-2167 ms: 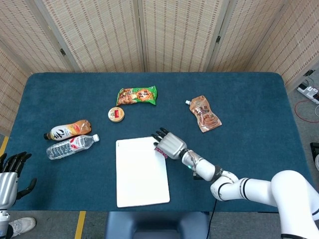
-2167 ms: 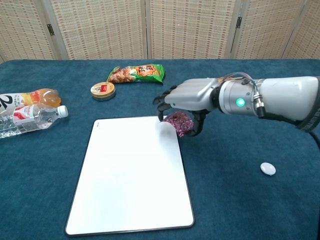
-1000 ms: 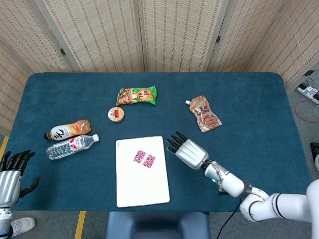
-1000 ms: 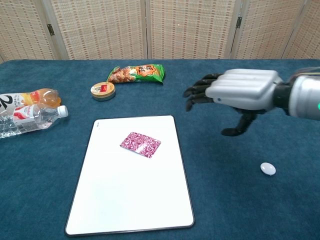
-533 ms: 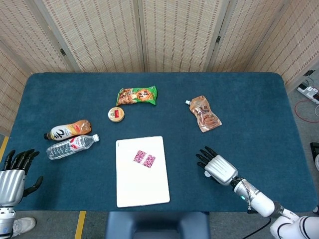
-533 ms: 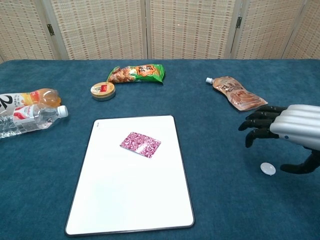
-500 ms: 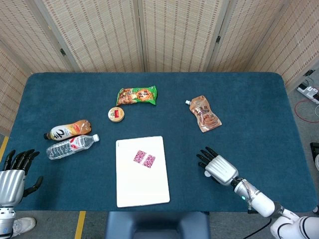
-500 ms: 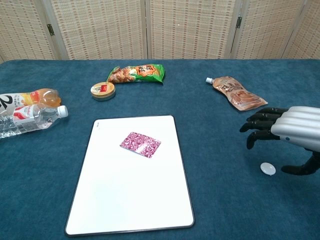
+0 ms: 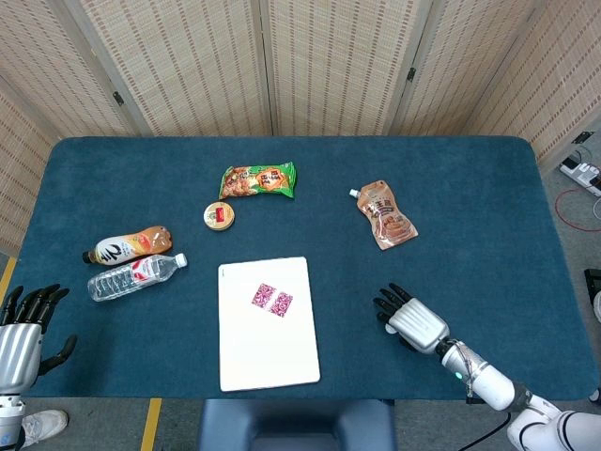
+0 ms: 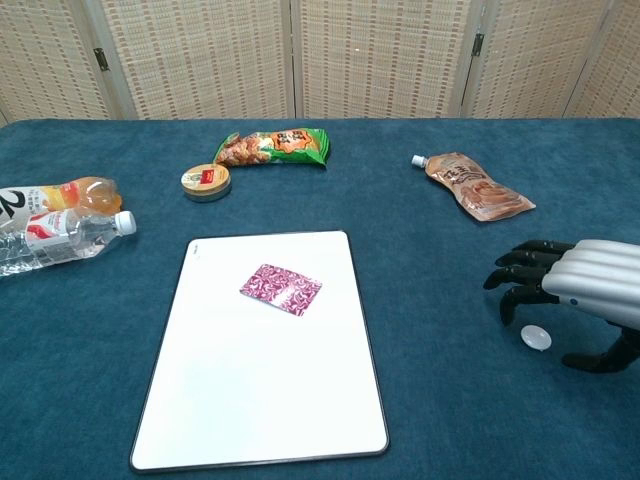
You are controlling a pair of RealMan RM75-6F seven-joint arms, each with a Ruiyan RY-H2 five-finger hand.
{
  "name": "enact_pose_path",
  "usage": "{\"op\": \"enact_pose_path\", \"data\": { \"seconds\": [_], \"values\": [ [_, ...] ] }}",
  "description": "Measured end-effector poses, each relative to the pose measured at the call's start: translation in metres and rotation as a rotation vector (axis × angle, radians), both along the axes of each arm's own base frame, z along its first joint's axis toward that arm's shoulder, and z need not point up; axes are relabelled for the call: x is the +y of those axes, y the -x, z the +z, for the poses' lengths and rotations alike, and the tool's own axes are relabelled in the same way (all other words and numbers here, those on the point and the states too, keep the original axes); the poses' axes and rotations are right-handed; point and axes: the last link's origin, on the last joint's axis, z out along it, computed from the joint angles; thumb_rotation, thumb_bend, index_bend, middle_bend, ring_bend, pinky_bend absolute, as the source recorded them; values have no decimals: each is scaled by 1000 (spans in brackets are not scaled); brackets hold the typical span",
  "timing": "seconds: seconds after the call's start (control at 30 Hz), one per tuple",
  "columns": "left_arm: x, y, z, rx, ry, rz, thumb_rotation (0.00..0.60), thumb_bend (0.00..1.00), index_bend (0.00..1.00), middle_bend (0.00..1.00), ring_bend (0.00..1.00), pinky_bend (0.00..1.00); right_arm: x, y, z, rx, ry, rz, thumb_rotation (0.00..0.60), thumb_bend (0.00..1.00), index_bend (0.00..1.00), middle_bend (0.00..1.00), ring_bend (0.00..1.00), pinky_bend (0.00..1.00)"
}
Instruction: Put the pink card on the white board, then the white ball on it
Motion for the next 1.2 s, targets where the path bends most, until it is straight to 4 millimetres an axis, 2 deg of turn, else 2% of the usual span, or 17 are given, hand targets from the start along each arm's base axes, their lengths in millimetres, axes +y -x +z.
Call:
{"op": "enact_pose_path", "data": {
  "seconds": [1.03,1.2],
  "values": [
    [0,6,-1,1,3,17,600,357,196,175,176,0,-13,-3,-8,2,1,-6,600,332,501,212,64,0],
    [0,6,0,2,0,17,600,357,196,175,176,0,-16,-11,-6,-26,3,-3,600,332,505,214,63,0]
  ]
}}
